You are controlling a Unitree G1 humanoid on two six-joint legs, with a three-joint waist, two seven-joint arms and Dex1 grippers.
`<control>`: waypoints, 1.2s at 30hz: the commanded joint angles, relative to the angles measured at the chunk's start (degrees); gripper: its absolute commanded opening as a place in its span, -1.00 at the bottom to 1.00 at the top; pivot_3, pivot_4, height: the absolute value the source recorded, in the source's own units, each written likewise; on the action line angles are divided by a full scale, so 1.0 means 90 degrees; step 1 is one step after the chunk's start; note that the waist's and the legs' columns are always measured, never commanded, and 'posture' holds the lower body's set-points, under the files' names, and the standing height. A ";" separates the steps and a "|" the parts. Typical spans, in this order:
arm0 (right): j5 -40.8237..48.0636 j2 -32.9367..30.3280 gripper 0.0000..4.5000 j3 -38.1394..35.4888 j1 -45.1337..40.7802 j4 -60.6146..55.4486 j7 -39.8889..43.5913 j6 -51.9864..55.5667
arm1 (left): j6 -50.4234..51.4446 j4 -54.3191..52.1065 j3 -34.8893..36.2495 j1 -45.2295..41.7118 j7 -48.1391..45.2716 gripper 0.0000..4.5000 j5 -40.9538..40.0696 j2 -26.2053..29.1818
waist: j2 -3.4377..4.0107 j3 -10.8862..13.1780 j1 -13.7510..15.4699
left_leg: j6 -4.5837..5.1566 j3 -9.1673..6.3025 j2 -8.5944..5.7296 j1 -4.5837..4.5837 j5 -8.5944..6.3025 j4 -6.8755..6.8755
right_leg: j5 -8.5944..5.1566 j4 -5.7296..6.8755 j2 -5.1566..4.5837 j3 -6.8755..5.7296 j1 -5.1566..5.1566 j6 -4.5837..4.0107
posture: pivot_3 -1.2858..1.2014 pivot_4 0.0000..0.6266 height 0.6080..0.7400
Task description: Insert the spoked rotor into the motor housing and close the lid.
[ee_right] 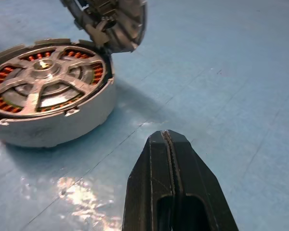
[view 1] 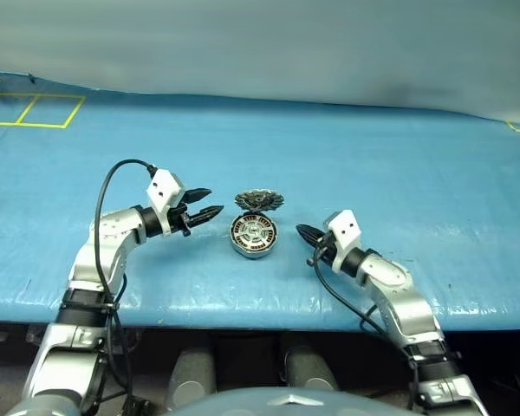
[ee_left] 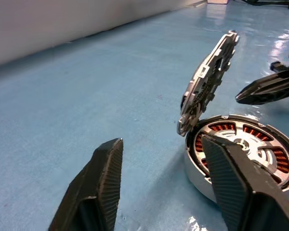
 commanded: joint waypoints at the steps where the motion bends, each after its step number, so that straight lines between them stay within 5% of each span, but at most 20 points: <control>1: 0.0182 -0.0099 -1.00 -0.0024 0.0191 -0.0567 0.0151 0.0095 | -0.0202 0.0557 -0.0088 -0.0565 0.0144 -0.48 0.0188 -0.0153 | 0.0000 0.0000 -0.0017 | 0.0000 0.0004 -0.0001 0.0000 0.0000 0.0001 | 0.0001 0.0000 -0.0001 0.0003 0.0001 0.0001 | 0.03 -0.52 1.00; 5: 0.0321 -0.0242 -1.00 0.0073 0.0552 -0.0978 0.0368 0.0270 | -0.0361 0.1467 -0.0208 -0.1348 0.0104 -0.98 0.0308 -0.0436 | -0.0002 0.0000 0.0000 | 0.0000 -0.0001 -0.0001 -0.0001 0.0000 0.0002 | 0.0001 -0.0003 0.0000 -0.0002 0.0002 0.0002 | 0.03 -0.52 1.00; 22: 0.0328 -0.0244 -1.00 0.0018 0.1158 -0.1497 0.0053 0.0245 | -0.0888 0.4698 0.0194 -0.4055 -0.1208 -0.98 -0.0057 -0.1558 | -0.0005 0.0001 0.0011 | 0.0001 -0.0004 -0.0005 -0.0020 -0.0001 -0.0006 | 0.0013 -0.0023 0.0001 -0.0002 -0.0010 0.0025 | 0.03 -0.52 1.00; 36: 0.0241 -0.0216 -1.00 0.0026 0.1029 -0.1308 -0.0128 0.0128 | 0.0214 0.3838 -0.0089 -0.3645 -0.2706 -0.98 -0.0226 -0.1464 | -0.0004 0.0001 -0.0032 | 0.0001 -0.0006 -0.0005 -0.0020 -0.0001 -0.0007 | 0.0012 -0.0022 0.0000 -0.0001 -0.0009 0.0023 | 0.03 -0.52 1.00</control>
